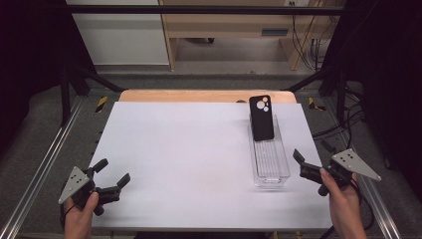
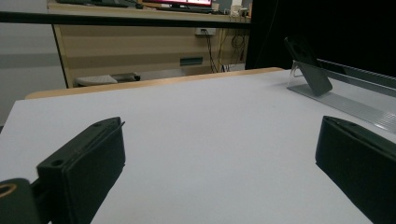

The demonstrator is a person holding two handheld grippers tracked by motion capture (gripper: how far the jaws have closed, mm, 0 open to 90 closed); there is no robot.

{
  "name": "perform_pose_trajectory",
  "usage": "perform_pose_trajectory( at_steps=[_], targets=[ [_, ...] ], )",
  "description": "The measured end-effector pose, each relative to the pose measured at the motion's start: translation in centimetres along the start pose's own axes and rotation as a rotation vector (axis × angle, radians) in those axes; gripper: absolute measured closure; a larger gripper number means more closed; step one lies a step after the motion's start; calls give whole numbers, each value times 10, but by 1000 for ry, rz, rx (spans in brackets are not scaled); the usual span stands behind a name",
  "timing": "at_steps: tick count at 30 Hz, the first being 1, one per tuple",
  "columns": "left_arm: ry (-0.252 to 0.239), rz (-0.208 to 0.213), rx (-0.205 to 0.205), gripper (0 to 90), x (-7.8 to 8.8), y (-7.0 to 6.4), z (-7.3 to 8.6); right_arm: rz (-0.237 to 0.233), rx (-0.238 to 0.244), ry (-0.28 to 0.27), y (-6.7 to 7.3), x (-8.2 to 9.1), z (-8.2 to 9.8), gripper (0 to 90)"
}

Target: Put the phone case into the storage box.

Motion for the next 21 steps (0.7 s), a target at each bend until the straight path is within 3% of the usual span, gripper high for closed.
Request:
perform_pose_trajectory(
  at_steps=[21],
  targets=[
    [-7, 4, -13, 18, 2, 0, -2, -48, -5, 1, 17, 5, 27, 39]
  ],
)
Point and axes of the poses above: each handheld gripper's, and its own axes: x roughly backward along the jaws, z roughly out of its underside, y roughly to its left, the point moved 3 cm from there along -x, roughly forward along the jaws, and after that the axes turned 3 degrees about x, right-handed, at the moved point
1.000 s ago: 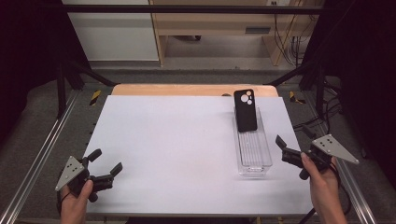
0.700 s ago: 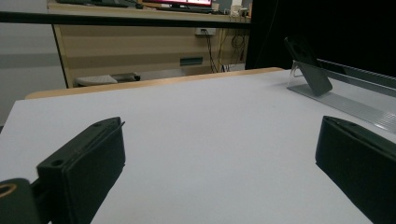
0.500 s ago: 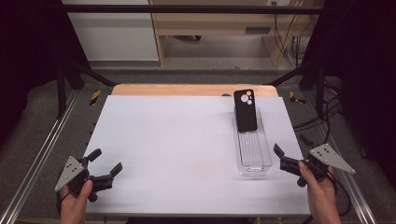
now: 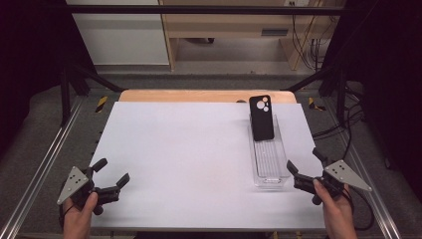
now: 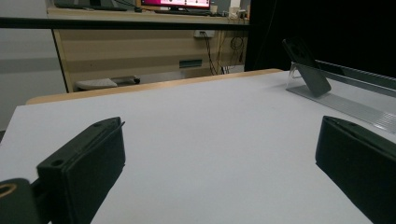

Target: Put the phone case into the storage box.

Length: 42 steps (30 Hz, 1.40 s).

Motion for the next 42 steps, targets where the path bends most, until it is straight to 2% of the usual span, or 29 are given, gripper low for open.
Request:
perform_pose_trajectory(
  at_steps=[8, 30, 42],
  targets=[
    [-4, 4, -3, 17, 0, -1, -1, -27, -4, 4, 10, -1, 8, 39],
    [-11, 19, -16, 17, 0, -3, -2, -115, 13, 6, 36, -12, 12, 42],
    [-16, 24, -23, 18, 1, -3, -3, -148, 14, 5, 47, -19, 14, 43]
  ],
)
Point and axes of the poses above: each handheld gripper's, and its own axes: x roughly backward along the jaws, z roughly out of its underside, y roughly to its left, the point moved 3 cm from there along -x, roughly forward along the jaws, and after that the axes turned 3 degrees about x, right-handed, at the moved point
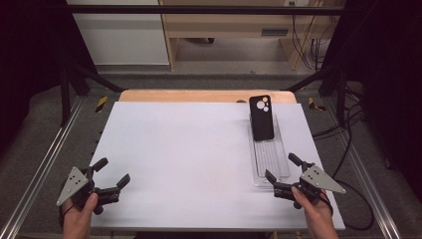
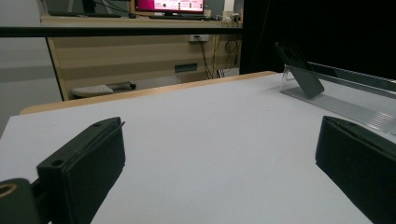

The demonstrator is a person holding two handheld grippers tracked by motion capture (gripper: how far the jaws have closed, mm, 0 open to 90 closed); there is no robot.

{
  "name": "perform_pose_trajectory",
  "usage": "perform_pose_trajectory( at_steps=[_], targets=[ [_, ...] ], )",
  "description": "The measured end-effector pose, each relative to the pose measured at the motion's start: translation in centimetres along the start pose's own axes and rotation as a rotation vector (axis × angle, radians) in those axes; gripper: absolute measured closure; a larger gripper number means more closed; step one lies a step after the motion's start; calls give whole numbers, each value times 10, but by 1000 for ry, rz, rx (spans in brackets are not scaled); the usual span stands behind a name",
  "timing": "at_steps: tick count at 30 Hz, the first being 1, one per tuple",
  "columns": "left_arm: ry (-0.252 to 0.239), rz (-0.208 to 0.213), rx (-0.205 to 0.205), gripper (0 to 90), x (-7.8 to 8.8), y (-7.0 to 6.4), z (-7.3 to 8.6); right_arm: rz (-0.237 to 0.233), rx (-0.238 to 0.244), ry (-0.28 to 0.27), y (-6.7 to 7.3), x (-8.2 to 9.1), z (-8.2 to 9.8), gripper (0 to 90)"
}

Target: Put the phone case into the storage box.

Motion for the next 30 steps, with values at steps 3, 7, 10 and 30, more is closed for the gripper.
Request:
perform_pose_trajectory(
  at_steps=[3, 7, 10, 30],
  targets=[
    [-1, 3, -5, 18, 0, -1, 0, -4, -1, -3, 1, -2, 0, 43],
    [-4, 5, -7, 17, 0, -1, 0, -8, -3, -9, 3, -4, -1, 43],
    [-6, 7, -8, 18, 0, -1, -1, -11, -1, -11, 5, -7, -1, 43],
    [3, 31, -43, 18, -4, -8, -1, 28, -28, 6, 9, -21, 1, 40]
  ],
)
Point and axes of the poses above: each handheld gripper's, and its own axes: x roughly backward along the jaws, z roughly out of its underside, y roughly to its left, the point moved 3 cm from there along -x, roughly forward along the jaws, and after that the axes turned 3 degrees about x, right-handed, at the moved point
